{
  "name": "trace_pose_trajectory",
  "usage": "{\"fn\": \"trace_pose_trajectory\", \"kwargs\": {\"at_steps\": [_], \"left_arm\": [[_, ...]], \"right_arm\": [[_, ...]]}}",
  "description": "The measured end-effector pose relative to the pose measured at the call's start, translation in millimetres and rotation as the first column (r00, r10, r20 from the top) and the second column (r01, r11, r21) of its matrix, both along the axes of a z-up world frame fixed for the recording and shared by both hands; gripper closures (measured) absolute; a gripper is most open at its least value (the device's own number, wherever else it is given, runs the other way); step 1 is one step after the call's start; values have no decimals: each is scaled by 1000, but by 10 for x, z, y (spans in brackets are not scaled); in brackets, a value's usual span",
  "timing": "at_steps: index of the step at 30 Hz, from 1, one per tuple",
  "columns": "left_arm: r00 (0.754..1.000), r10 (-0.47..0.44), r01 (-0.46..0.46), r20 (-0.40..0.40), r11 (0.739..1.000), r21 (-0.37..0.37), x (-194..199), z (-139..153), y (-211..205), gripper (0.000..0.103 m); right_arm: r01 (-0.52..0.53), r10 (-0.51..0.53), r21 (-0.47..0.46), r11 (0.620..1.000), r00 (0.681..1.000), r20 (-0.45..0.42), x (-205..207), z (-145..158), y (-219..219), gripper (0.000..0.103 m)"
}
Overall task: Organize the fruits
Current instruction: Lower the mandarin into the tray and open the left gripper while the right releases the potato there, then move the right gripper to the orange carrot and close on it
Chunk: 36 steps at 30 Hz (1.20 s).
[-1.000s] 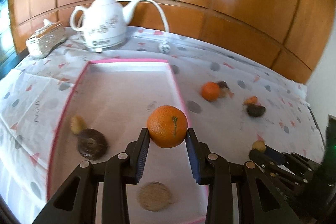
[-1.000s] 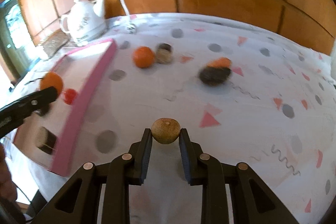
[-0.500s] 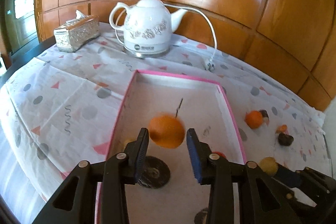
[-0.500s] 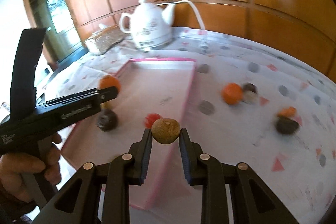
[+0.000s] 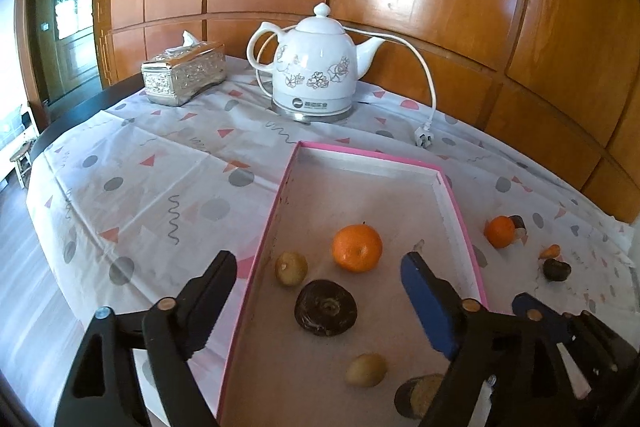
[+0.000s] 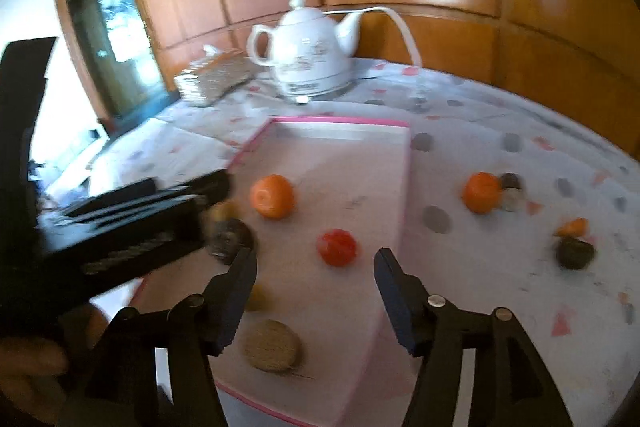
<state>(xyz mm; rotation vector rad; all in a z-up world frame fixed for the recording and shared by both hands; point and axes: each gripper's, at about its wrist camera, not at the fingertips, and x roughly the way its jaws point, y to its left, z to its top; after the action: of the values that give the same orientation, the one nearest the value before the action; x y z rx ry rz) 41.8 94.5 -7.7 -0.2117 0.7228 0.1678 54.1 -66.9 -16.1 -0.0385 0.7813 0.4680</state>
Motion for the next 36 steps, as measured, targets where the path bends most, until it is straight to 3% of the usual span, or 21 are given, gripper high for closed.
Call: {"fn": "trace_pose_trajectory", "kwargs": {"at_steps": [10, 17, 36], "left_arm": [[999, -50, 50, -17, 999, 1, -71, -41, -203, 13], [996, -83, 83, -24, 996, 15, -100, -58, -328, 13], [974, -224, 225, -38, 974, 17, -82, -95, -697, 13]], "right_arm": [[146, -142, 64, 987, 988, -55, 38, -94, -577, 41], [234, -229, 50, 971, 970, -79, 27, -198, -939, 41], [437, -427, 29, 899, 889, -165, 29, -508, -1753, 43]]}}
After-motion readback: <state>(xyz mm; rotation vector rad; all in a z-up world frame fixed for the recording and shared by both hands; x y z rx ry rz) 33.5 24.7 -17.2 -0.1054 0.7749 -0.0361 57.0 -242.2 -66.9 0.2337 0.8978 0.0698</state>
